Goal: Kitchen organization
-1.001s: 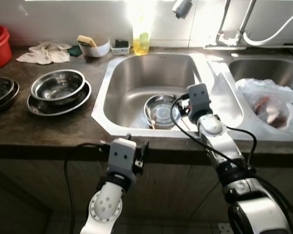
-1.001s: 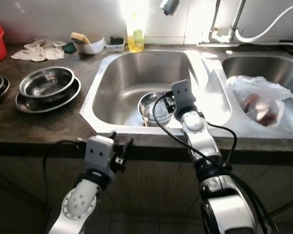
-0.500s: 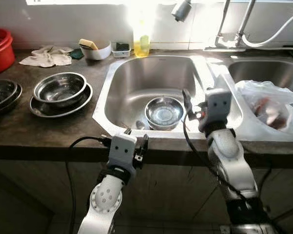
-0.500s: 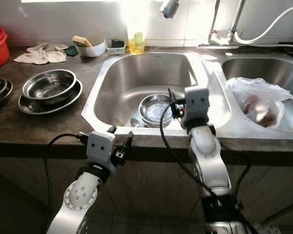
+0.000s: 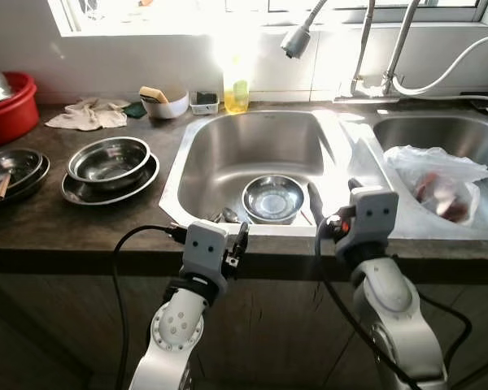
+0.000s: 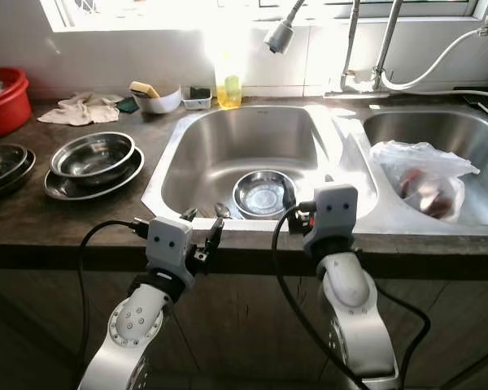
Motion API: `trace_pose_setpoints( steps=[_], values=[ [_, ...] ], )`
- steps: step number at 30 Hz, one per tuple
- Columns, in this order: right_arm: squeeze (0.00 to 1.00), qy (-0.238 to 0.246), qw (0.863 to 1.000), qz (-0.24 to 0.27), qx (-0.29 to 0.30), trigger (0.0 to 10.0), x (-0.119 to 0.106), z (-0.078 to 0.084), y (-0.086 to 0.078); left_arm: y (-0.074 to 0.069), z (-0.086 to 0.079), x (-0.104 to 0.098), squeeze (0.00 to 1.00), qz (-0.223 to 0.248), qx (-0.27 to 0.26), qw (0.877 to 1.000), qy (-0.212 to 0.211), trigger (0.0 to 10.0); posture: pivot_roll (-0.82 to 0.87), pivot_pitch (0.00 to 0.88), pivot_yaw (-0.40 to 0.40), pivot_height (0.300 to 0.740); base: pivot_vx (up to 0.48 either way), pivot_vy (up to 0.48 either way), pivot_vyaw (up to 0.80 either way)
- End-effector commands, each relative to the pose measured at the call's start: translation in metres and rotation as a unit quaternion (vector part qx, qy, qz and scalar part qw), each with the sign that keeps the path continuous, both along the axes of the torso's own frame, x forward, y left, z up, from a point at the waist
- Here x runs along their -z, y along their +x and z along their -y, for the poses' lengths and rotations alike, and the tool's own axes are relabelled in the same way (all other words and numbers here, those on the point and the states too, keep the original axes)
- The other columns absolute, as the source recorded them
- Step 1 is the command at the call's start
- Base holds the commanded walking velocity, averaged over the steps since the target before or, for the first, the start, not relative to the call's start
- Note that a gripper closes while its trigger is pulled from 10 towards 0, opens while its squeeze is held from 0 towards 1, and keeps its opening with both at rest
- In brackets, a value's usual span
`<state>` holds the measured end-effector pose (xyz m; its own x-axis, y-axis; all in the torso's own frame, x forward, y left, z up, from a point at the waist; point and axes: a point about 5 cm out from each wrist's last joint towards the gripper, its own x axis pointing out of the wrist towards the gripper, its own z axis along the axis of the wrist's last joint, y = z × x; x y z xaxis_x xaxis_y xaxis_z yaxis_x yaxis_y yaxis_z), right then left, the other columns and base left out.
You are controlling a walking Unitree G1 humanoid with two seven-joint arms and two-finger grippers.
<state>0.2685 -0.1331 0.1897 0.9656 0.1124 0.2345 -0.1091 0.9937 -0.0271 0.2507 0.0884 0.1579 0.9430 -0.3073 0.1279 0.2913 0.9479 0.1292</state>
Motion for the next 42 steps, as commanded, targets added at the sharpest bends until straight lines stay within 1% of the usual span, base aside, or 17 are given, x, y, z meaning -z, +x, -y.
trace_pose_setpoints(
  steps=[1,7,10,13,19,31,34,39,42],
  values=[
    [0.0,0.006,1.0,-0.001,0.005,10.0,-0.003,0.002,-0.008,-0.003,-0.006,-0.005,0.0,0.004,-0.005,1.0,-0.004,10.0,0.06,0.005,0.003,0.74,0.0,0.0,0.0],
    [0.0,0.002,1.0,-0.011,0.008,10.0,0.0,0.003,-0.013,-0.003,-0.007,-0.003,0.0,0.004,-0.007,1.0,-0.004,10.0,0.05,0.002,0.007,0.74,0.0,0.0,0.0],
    [0.0,-0.009,1.0,-0.004,0.01,10.0,-0.003,0.003,-0.013,-0.004,-0.004,-0.002,0.0,0.001,-0.008,1.0,-0.014,10.0,0.04,0.0,0.012,0.74,0.0,0.0,0.8],
    [0.0,-0.007,1.0,-0.002,0.009,10.0,-0.005,0.003,-0.011,-0.004,0.001,-0.001,0.0,-0.001,0.0,1.0,-0.009,10.0,0.04,0.0,0.011,0.74,0.0,0.182,0.8],
    [0.0,-0.008,1.0,0.003,0.004,10.0,-0.009,0.0,-0.006,-0.001,0.0,-0.004,0.0,0.003,0.001,1.0,-0.012,10.0,0.05,0.0,0.009,0.74,0.0,0.48,0.8],
    [0.0,-0.006,1.0,0.005,-0.009,10.0,-0.015,-0.007,0.002,-0.001,-0.002,-0.003,0.0,0.002,-0.009,1.0,-0.009,10.0,0.05,0.004,0.003,0.74,0.0,0.0,0.78],
    [0.0,0.004,1.0,0.0,-0.011,10.0,-0.016,-0.008,0.007,-0.001,-0.003,-0.003,0.0,0.001,-0.011,1.0,-0.008,10.0,0.05,0.006,0.001,0.74,0.0,0.0,0.0],
    [0.0,0.007,1.0,0.003,-0.016,10.0,-0.019,-0.01,0.011,-0.001,-0.003,-0.003,0.0,0.001,-0.013,1.0,-0.003,10.0,0.06,0.013,0.009,0.74,0.0,0.0,0.0],
    [0.0,0.007,1.0,0.008,-0.021,10.0,-0.021,-0.01,0.013,-0.001,-0.002,-0.004,0.0,0.002,-0.012,1.0,-0.003,10.0,0.06,0.015,-0.002,0.74,0.0,0.0,0.0]
  ],
)
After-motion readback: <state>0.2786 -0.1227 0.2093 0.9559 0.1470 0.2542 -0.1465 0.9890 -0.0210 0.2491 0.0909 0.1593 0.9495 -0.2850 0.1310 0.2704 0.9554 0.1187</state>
